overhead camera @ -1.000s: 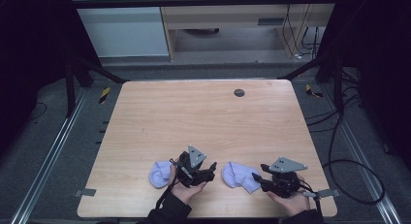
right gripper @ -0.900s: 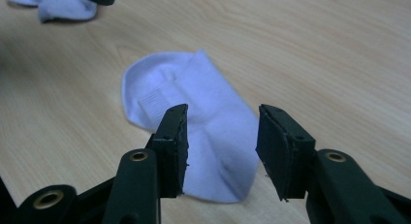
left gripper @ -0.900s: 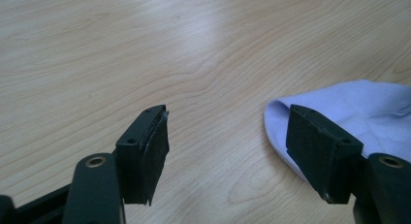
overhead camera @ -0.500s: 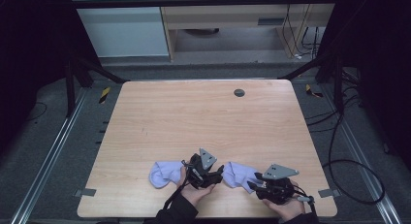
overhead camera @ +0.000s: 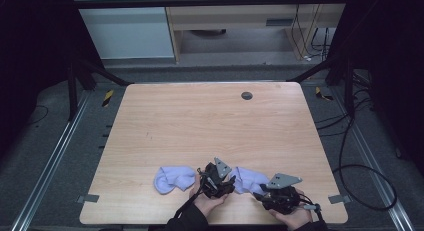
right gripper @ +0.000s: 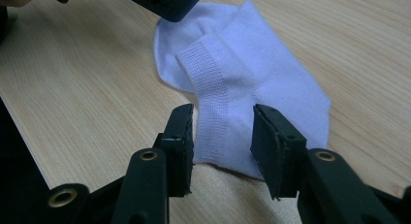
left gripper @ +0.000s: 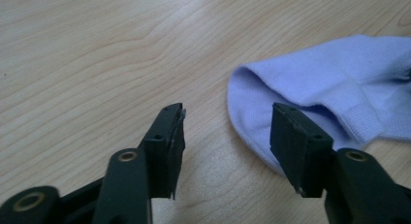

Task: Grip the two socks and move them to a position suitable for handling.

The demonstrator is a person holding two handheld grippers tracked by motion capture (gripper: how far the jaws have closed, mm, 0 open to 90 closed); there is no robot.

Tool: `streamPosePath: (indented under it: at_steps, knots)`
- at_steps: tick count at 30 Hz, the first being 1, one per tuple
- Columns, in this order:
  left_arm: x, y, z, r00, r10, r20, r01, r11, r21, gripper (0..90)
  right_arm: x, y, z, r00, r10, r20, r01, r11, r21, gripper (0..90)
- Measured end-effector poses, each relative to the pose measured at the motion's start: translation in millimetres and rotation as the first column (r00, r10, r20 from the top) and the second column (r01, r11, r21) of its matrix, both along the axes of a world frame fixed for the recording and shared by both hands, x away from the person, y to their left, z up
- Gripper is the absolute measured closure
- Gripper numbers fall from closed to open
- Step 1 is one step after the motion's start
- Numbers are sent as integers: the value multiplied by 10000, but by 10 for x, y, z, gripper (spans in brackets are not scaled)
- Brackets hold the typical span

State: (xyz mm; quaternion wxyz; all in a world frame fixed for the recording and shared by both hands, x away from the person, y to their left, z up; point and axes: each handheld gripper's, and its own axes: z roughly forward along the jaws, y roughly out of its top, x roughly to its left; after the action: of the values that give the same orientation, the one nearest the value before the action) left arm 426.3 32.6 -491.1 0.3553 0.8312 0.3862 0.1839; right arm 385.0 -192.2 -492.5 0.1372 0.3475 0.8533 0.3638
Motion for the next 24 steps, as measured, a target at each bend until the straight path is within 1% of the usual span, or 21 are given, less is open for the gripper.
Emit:
streamPosePath:
  at_steps: [2,6,8,9,11,12,13,14,17,19,20,22,23,24]
  knots:
    - [4,-10,-15,9999,-27,-138,27,10000,-19,524,0,10,-9,10000,44,-73,-44,10000,-48,613]
    - [0,-28,-46,9996,-106,-279,109,9999,113,570,7,20,-25,9998,104,-188,-105,9999,-82,631]
    - [-1,-40,-59,9993,-125,-360,131,9998,178,602,14,30,-45,9995,152,-262,-158,9996,-215,645]
    - [-1,-42,-63,9992,-108,-393,113,9999,127,602,14,30,-45,9995,152,-262,-158,9996,-215,645]
    - [1,-44,-63,9987,-90,-511,89,10000,-22,636,15,31,-44,9995,163,-272,-169,9996,-206,662]
    - [2,-44,-62,9985,-86,-532,84,10000,-42,673,16,34,-46,9994,179,-289,-184,9997,-173,681]
    - [1,-46,-63,9986,-102,-521,100,9999,-42,673,16,34,-46,9994,179,-289,-184,9997,-173,681]
    - [-1,-49,-63,9986,-124,-513,123,9999,-32,691,16,38,-46,9994,191,-276,-196,9996,-203,701]
    - [-13,-67,-61,9988,-97,-486,97,10000,-3,749,10,56,-40,9996,239,-148,-245,9986,-476,764]
    - [-15,-73,-58,9987,-87,-500,88,10000,20,787,10,65,-34,9997,189,-175,-198,9983,-551,813]
    - [-17,-76,-56,9986,-92,-525,93,10000,18,821,16,73,-28,9997,112,-197,-124,9980,-617,833]
    - [-18,-76,-55,9987,-86,-508,87,10000,17,836,18,74,-27,9997,82,-231,-95,9982,-589,836]
    - [-16,-74,-54,9986,-86,-521,86,10000,-1,863,21,72,-20,9994,60,-332,-76,9989,-472,839]
    - [-11,-69,-53,9985,-110,-536,110,9999,-1,863,21,72,-20,9994,60,-332,-76,9989,-472,839]
